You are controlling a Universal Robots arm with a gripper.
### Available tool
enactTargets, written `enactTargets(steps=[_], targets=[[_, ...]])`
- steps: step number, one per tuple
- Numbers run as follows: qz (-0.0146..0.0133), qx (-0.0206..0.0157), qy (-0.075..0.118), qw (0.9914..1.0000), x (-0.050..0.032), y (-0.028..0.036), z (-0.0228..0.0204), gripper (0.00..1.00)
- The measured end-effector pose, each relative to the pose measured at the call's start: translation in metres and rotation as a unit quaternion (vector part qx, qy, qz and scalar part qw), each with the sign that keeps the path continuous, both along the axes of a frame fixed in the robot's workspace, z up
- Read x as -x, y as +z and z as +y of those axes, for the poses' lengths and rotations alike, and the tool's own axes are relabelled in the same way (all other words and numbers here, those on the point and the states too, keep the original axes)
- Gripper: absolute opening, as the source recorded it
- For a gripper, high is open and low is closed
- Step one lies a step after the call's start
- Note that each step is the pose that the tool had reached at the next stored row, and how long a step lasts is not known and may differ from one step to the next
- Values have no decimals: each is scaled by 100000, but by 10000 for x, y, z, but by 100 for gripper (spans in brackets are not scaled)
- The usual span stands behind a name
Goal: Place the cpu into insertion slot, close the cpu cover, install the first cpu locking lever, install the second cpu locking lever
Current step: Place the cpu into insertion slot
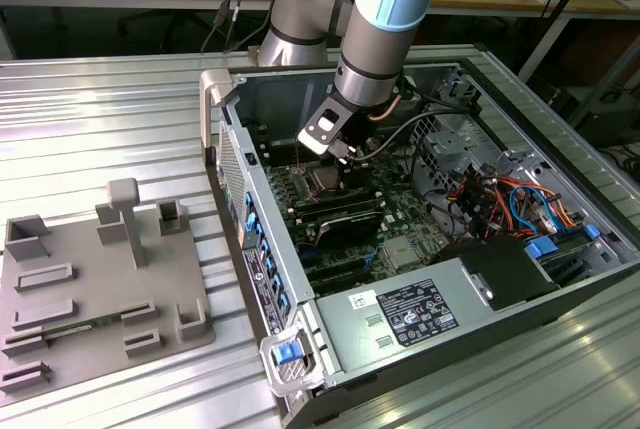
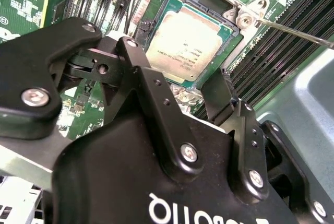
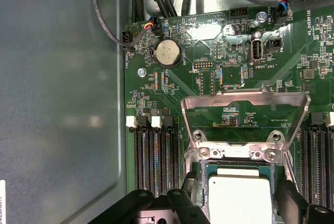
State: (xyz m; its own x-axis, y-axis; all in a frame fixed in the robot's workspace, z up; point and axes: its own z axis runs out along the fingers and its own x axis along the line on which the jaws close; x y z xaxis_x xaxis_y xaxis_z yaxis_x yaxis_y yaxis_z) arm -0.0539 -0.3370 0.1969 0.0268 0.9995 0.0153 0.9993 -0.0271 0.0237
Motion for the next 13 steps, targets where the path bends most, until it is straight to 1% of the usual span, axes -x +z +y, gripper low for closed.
enactTargets(steps=[8,13], targets=[[3,1,4,100000,44,1,0,69],[2,0,4,100000,51,25,0,69]])
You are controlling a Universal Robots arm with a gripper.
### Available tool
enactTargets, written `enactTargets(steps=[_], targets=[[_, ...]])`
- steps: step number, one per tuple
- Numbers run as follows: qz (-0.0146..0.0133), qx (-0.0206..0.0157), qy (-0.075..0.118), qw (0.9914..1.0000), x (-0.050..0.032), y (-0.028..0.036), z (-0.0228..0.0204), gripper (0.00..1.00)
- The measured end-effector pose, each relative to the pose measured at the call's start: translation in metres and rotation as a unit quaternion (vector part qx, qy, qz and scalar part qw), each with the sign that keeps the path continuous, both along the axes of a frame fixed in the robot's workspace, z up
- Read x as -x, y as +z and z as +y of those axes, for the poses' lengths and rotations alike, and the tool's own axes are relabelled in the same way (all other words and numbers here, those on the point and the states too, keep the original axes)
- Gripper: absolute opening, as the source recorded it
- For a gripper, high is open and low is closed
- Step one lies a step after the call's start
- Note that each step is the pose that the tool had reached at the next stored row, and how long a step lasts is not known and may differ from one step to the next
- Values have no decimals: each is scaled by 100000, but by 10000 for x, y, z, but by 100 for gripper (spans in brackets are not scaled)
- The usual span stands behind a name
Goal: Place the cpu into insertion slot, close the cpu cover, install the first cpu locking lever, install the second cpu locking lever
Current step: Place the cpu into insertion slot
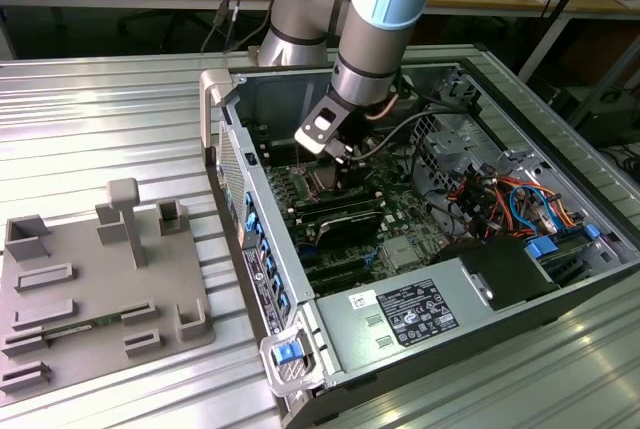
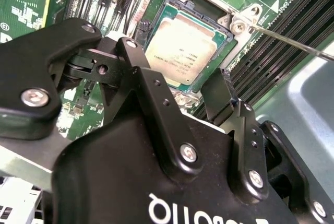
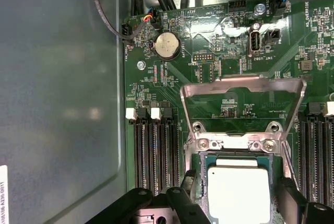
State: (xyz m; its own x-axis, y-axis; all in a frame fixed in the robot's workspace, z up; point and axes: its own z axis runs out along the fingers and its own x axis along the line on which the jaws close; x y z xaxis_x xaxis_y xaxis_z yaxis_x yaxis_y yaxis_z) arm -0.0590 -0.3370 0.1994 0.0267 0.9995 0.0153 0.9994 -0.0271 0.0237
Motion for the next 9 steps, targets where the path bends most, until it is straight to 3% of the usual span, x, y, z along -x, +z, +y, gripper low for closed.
enactTargets(steps=[9], targets=[[-10,-16,-8,100000,25,27,1,69]])
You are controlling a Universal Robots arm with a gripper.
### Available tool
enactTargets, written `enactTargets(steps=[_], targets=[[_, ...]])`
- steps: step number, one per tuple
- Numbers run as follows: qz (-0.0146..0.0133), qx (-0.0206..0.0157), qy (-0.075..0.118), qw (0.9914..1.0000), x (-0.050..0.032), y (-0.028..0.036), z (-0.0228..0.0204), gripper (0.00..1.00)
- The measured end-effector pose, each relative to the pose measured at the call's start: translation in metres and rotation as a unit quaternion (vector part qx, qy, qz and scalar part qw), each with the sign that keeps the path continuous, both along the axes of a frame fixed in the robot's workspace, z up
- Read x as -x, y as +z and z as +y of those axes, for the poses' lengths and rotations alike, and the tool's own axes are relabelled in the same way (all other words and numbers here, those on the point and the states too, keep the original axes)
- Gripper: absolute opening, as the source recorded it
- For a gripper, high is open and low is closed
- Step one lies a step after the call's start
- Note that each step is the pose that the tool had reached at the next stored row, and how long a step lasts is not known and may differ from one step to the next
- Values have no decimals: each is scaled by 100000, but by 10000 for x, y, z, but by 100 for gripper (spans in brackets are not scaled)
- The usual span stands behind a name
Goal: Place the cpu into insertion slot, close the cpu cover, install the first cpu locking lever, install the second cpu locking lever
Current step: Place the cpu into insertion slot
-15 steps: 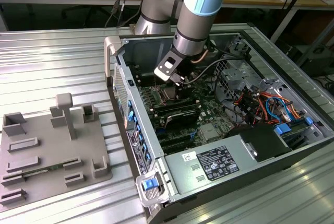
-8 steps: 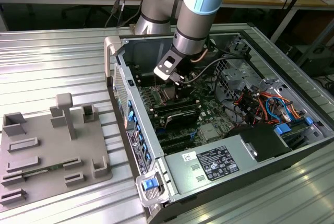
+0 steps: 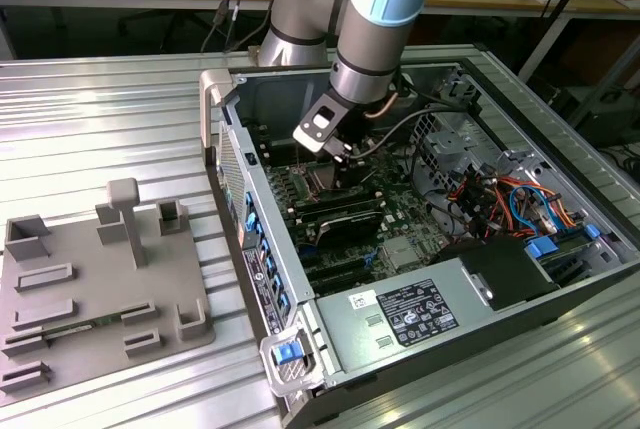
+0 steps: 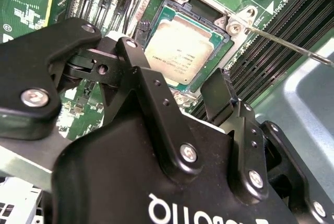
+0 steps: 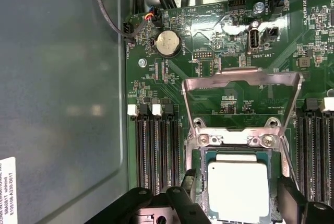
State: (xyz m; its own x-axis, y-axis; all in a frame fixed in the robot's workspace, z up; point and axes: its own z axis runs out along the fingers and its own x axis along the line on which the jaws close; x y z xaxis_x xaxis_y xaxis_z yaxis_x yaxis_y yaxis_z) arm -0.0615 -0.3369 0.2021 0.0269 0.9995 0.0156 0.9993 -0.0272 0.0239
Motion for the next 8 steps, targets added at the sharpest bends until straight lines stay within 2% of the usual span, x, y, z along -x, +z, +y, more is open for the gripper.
enactTargets(steps=[6,8], targets=[[7,-7,20,100000,26,1,-1,69],[8,-32,14,100000,30,-6,39,69]])
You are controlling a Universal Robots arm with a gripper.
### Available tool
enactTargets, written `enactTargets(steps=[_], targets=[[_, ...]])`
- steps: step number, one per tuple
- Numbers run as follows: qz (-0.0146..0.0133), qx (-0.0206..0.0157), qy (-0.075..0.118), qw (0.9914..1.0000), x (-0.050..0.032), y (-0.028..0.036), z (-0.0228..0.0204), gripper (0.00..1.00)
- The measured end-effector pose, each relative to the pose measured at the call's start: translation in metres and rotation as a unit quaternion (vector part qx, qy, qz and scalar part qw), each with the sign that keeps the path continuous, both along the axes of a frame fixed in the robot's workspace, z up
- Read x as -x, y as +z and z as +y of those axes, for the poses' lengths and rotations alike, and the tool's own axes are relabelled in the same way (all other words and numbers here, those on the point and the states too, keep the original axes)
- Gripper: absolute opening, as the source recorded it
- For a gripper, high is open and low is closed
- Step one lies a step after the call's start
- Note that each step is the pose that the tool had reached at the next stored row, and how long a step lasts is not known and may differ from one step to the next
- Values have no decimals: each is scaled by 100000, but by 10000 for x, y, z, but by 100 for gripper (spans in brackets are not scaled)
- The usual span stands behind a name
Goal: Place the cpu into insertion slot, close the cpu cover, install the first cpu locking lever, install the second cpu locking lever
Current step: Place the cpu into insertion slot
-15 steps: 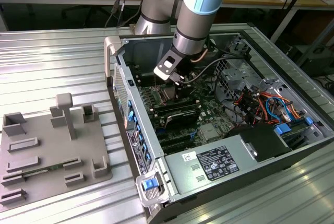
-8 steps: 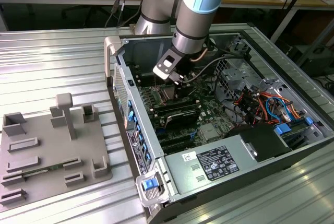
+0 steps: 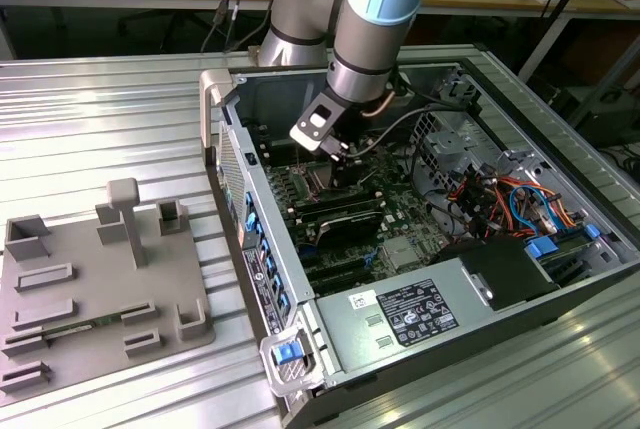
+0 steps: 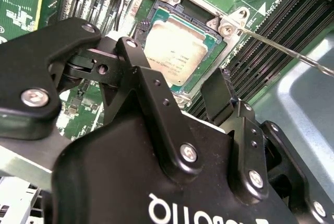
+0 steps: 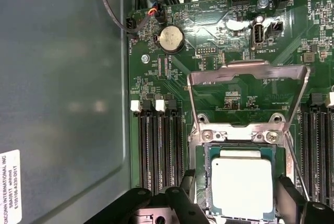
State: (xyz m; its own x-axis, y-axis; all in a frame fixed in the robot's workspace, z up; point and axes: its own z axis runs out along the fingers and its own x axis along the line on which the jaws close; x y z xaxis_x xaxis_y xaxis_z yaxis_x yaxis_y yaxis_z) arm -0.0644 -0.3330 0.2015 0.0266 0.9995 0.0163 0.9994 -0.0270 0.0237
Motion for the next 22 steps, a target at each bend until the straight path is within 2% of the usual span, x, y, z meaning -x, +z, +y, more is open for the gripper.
enactTargets(steps=[7,14,15,16,19,20,21,22], targets=[[2,26,3,100000,0,59,4,69],[2,507,3,99999,0,174,4,67],[-3,579,1,99998,0,176,4,60],[-1,651,5,99998,0,180,4,60],[-9,650,4,99998,0,181,4,42],[0,663,1,99998,0,183,4,42],[4,665,1,99998,0,184,4,36],[0,661,2,99998,0,184,4,24]])
